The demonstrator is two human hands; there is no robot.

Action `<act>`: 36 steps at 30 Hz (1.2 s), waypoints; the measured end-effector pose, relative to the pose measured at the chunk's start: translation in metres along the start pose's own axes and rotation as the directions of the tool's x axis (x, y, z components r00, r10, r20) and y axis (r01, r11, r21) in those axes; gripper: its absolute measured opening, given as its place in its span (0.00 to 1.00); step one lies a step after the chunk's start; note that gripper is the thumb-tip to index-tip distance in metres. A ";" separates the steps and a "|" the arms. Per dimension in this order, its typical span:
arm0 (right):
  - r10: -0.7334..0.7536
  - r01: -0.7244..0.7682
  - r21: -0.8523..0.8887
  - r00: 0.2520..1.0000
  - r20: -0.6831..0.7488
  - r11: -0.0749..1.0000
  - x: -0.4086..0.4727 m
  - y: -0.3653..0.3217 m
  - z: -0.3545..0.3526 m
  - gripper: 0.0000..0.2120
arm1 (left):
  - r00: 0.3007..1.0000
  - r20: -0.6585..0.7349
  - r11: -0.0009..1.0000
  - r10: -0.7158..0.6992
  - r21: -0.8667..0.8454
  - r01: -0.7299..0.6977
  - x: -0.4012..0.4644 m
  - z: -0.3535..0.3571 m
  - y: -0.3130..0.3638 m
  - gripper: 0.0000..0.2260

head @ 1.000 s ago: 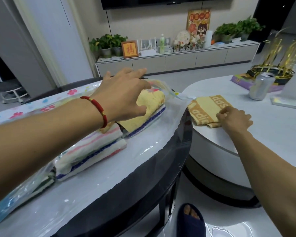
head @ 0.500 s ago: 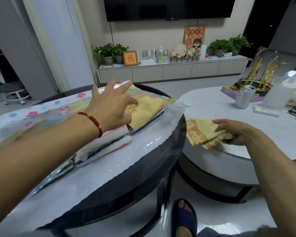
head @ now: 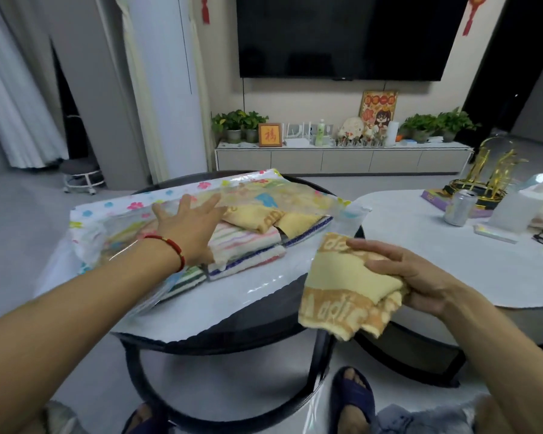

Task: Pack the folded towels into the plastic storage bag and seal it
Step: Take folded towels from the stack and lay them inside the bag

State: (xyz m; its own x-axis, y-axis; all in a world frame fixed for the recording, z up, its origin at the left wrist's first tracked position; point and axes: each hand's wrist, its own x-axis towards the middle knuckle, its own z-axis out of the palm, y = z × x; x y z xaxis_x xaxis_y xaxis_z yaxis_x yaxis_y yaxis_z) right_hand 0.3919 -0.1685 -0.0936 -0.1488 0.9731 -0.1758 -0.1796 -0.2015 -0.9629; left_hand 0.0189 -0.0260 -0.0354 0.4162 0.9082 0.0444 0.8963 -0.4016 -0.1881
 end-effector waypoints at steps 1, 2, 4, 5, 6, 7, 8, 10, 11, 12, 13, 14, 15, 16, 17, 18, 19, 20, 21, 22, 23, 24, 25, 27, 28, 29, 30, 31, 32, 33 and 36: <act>0.017 -0.016 -0.018 0.998 0.066 1.000 0.010 0.001 0.019 0.29 | 1.000 -0.014 1.000 -0.002 0.026 0.002 -0.002 -0.006 -0.005 0.44; 0.024 -0.020 -0.033 0.992 0.122 0.999 0.021 0.002 0.038 0.28 | 0.999 -0.033 0.998 0.005 0.058 -0.003 -0.003 -0.013 -0.010 0.44; 0.000 0.007 -0.034 0.981 0.193 0.999 0.050 0.000 0.075 0.25 | 0.997 -0.069 0.993 0.018 0.115 -0.010 -0.004 -0.029 -0.018 0.46; -0.033 0.035 -0.007 0.978 0.208 0.999 0.067 -0.002 0.094 0.24 | 0.997 -0.080 0.992 0.019 0.127 -0.009 -0.003 -0.038 -0.023 0.46; -0.077 0.069 0.043 0.976 0.205 0.997 0.086 -0.005 0.114 0.23 | 0.996 -0.086 0.991 0.016 0.133 -0.004 -0.002 -0.047 -0.027 0.46; -0.119 0.100 0.117 0.977 0.174 0.988 0.104 -0.007 0.134 0.22 | 0.996 -0.089 0.991 0.009 0.135 0.003 -0.001 -0.055 -0.031 0.47; -0.155 0.128 0.203 0.981 0.118 0.971 0.123 -0.007 0.154 0.21 | 0.996 -0.091 0.991 0.002 0.136 0.010 0.001 -0.064 -0.035 0.47; -0.175 0.173 0.242 0.985 -0.014 0.955 0.158 0.000 0.190 0.20 | 0.995 -0.098 0.991 -0.006 0.134 0.019 0.004 -0.077 -0.041 0.47; -0.154 0.162 0.154 0.986 -0.062 0.975 0.172 0.008 0.206 0.21 | 0.995 -0.099 0.991 -0.006 0.133 0.019 0.005 -0.080 -0.042 0.47; -0.124 0.129 0.049 0.989 -0.081 0.990 0.182 0.019 0.219 0.21 | 0.995 -0.099 0.991 -0.003 0.133 0.016 0.006 -0.082 -0.043 0.46; -0.093 0.091 -0.030 0.992 -0.089 0.995 0.188 0.030 0.228 0.22 | 0.995 -0.100 0.991 0.001 0.136 0.013 0.006 -0.081 -0.042 0.45; -0.067 0.061 -0.063 0.992 -0.104 0.996 0.191 0.037 0.235 0.22 | 0.995 -0.101 0.990 0.006 0.140 0.008 0.006 -0.079 -0.041 0.45; -0.076 0.064 -0.097 0.990 -0.122 0.993 0.190 0.043 0.238 0.21 | 0.994 -0.106 0.990 0.015 0.138 0.000 0.005 -0.075 -0.040 0.44; -0.132 0.103 -0.178 0.978 -0.160 0.979 0.186 0.047 0.236 0.21 | 0.993 -0.118 0.992 0.025 0.126 -0.010 0.005 -0.071 -0.038 0.42; -0.218 0.141 -0.325 0.952 -0.213 0.935 0.182 0.050 0.232 0.21 | 0.990 -0.137 0.994 0.036 0.104 -0.022 0.003 -0.066 -0.038 0.40; -0.305 0.150 -0.477 0.914 -0.266 0.866 0.179 0.055 0.225 0.22 | 0.986 -0.157 0.997 0.049 0.073 -0.038 0.002 -0.061 -0.036 0.38; -0.375 0.126 -0.584 0.867 -0.329 0.802 0.177 0.061 0.217 0.23 | 0.983 -0.170 0.998 0.063 0.036 -0.057 0.000 -0.057 -0.035 0.36; -0.396 0.084 -0.622 0.835 -0.382 0.778 0.175 0.066 0.209 0.25 | 0.981 -0.178 0.997 0.080 -0.003 -0.082 -0.001 -0.053 -0.033 0.34; -0.372 0.053 -0.603 0.829 -0.418 0.796 0.176 0.071 0.202 0.27 | 0.978 -0.182 0.993 0.101 -0.036 -0.109 -0.003 -0.049 -0.031 0.34; -0.320 0.031 -0.567 0.850 -0.419 0.823 0.178 0.075 0.199 0.29 | 0.976 -0.182 0.989 0.123 -0.060 -0.136 -0.005 -0.045 -0.029 0.33; -0.273 0.026 -0.532 0.879 -0.390 0.846 0.183 0.076 0.200 0.30 | 0.973 -0.179 0.984 0.143 -0.078 -0.159 -0.006 -0.041 -0.027 0.32; -0.238 0.032 -0.498 0.903 -0.358 0.867 0.190 0.076 0.201 0.31 | 0.971 -0.177 0.979 0.160 -0.096 -0.179 -0.008 -0.038 -0.025 0.32; -0.204 0.040 -0.443 0.922 -0.329 0.896 0.198 0.074 0.202 0.31 | 0.969 -0.179 0.975 0.171 -0.111 -0.193 -0.009 -0.034 -0.024 0.31; -0.118 0.052 -0.246 0.957 -0.264 0.968 0.208 0.068 0.200 0.29 | 0.967 -0.182 0.970 0.179 -0.134 -0.205 -0.012 -0.026 -0.020 0.31; -0.088 0.049 -0.163 0.966 -0.242 0.985 0.210 0.066 0.193 0.28 | 0.967 -0.183 0.968 0.179 -0.143 -0.206 -0.013 -0.021 -0.019 0.32; -0.091 0.054 -0.150 0.962 -0.259 0.987 0.209 0.066 0.184 0.27 | 0.966 -0.182 0.966 0.184 -0.149 -0.212 -0.014 -0.016 -0.017 0.32; -0.134 0.060 -0.228 0.935 -0.327 0.972 0.205 0.065 0.173 0.27 | 0.964 -0.180 0.962 0.194 -0.156 -0.223 -0.015 -0.011 -0.015 0.33; -0.212 0.054 -0.353 0.879 -0.427 0.934 0.201 0.065 0.160 0.26 | 0.963 -0.177 0.958 0.203 -0.169 -0.233 -0.015 -0.006 -0.013 0.34; -0.305 0.030 -0.461 0.788 -0.535 0.887 0.198 0.065 0.145 0.24 | 0.963 -0.175 0.953 0.204 -0.188 -0.236 -0.016 -0.002 -0.012 0.34; -0.376 0.003 -0.522 0.697 -0.610 0.853 0.197 0.066 0.130 0.20 | 0.964 -0.177 0.949 0.199 -0.211 -0.234 -0.016 0.002 -0.010 0.34; -0.342 -0.054 -0.570 0.752 -0.563 0.820 0.208 0.064 0.097 0.20 | 0.964 -0.204 0.933 0.169 -0.284 -0.224 -0.018 0.012 -0.005 0.33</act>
State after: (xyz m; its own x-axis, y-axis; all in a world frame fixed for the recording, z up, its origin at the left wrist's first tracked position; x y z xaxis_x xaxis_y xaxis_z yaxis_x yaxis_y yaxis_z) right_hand 0.2556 0.0103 -0.1720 0.4972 0.8638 0.0817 0.4145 -0.1538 -0.8969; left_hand 0.0052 -0.0384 -0.0467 0.5841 0.7837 0.2112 0.7862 -0.6110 0.0929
